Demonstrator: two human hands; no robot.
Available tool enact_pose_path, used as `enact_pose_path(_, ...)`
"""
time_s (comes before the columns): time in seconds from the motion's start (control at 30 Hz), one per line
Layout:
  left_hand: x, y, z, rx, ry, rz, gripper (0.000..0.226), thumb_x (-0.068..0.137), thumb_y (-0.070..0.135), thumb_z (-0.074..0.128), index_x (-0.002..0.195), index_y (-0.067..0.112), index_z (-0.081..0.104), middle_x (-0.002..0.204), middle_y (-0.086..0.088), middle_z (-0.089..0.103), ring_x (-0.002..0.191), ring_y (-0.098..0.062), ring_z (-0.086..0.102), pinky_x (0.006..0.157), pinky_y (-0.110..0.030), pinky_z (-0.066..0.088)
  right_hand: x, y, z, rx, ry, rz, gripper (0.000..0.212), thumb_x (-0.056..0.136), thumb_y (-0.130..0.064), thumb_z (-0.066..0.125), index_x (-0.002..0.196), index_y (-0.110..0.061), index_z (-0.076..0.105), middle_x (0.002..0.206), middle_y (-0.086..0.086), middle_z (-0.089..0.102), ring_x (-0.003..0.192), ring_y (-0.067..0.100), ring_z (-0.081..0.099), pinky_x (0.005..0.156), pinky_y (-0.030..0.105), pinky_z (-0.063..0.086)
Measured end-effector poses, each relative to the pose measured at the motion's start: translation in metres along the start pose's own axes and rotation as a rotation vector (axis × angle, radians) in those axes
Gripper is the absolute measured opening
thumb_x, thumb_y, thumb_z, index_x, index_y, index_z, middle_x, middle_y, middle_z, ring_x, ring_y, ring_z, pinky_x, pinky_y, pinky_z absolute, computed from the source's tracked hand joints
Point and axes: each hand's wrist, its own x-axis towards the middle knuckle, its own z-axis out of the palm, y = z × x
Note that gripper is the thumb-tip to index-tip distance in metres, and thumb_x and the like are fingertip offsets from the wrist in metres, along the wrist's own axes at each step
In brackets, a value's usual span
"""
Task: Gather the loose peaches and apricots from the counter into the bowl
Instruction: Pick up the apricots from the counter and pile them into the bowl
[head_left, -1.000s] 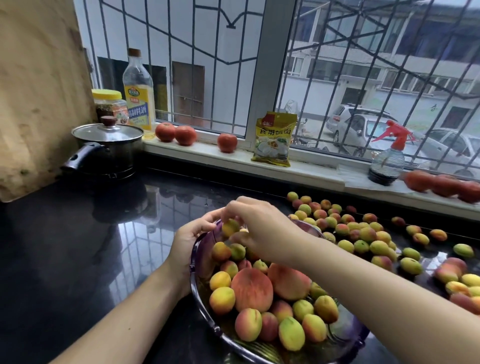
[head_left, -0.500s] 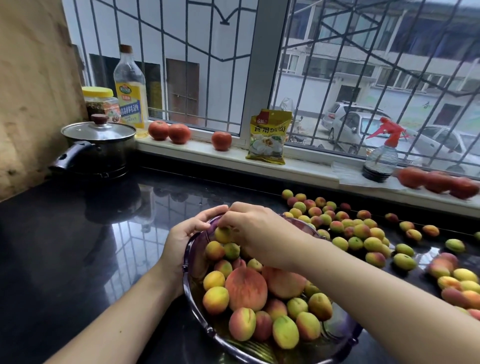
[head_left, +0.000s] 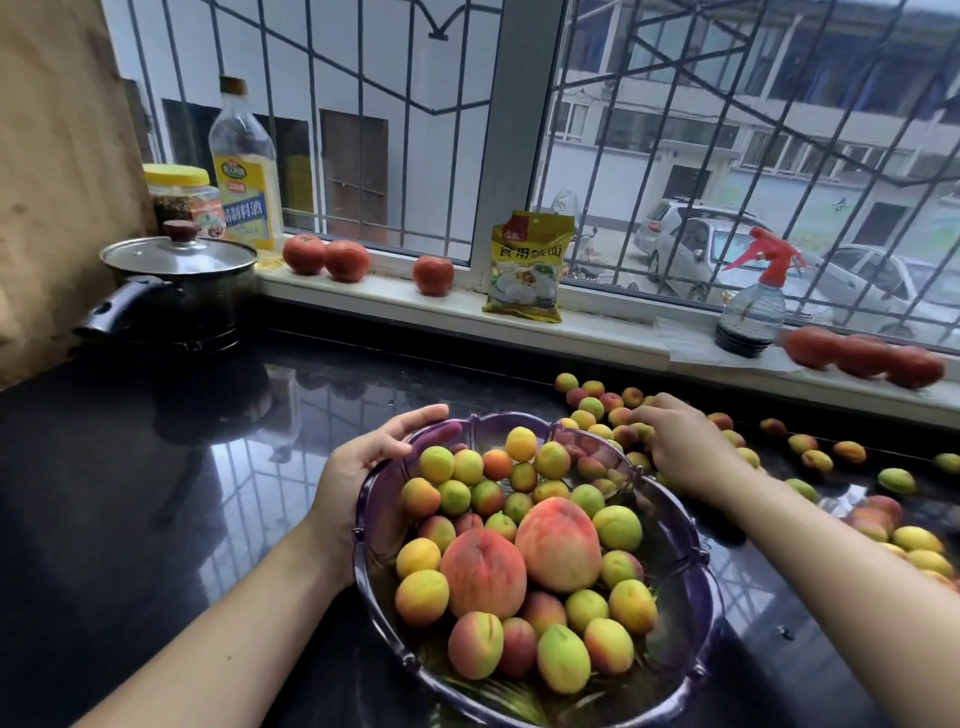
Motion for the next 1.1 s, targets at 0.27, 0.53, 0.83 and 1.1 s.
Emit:
enact_pose_path(0.27,0.0,0.0,-0.001,-0.001,-0.011,-0.001,0.059,0.081,0.011,0.043,0.136,0.004,0.063,0.133,-0.026,0.066,0.1,-0.032,0.074,0.077,-0.04,0.064,0.016,-0.007,-0.01,-0.261,-0.159,-0.174,0.069,0.091,-0.002,0.057,0.149,-0.037,0.045,0.136,0.002,0.062,0.122,0.026,0.059,0.094,0.036,0.049)
enact_pose_path(0.53,0.001,0.0,-0.002,0.02,0.004,0.01,0.06,0.079,0.012,0.045,0.137,0.004,0.063,0.133,-0.025,0.067,0.103,-0.032,0.073,0.078,-0.038,0.064,0.022,-0.008,-0.014,-0.24,-0.2,-0.177,0.052,0.097,-0.011,0.06,0.145,-0.031,0.052,0.129,0.003,0.064,0.116,0.023,0.063,0.09,0.031,0.049)
enact_pose_path(0.83,0.003,0.0,-0.004,0.02,0.008,0.002,0.058,0.082,0.012,0.045,0.136,0.005,0.063,0.133,-0.025,0.067,0.105,-0.033,0.072,0.079,-0.039,0.063,0.007,-0.025,-0.027,0.385,0.173,0.025,0.033,0.099,-0.023,0.061,0.13,-0.032,0.065,0.111,0.0,0.054,0.101,0.019,0.057,0.093,0.033,0.046)
enact_pose_path(1.1,0.001,-0.001,-0.004,0.024,0.016,0.005,0.058,0.083,0.016,0.045,0.137,0.005,0.063,0.132,-0.025,0.067,0.104,-0.034,0.071,0.086,-0.043,0.062,-0.058,-0.123,-0.079,1.017,-0.188,-0.197,0.034,0.098,-0.005,0.062,0.126,-0.024,0.069,0.11,-0.001,0.076,0.1,0.015,0.074,0.094,0.032,0.058)
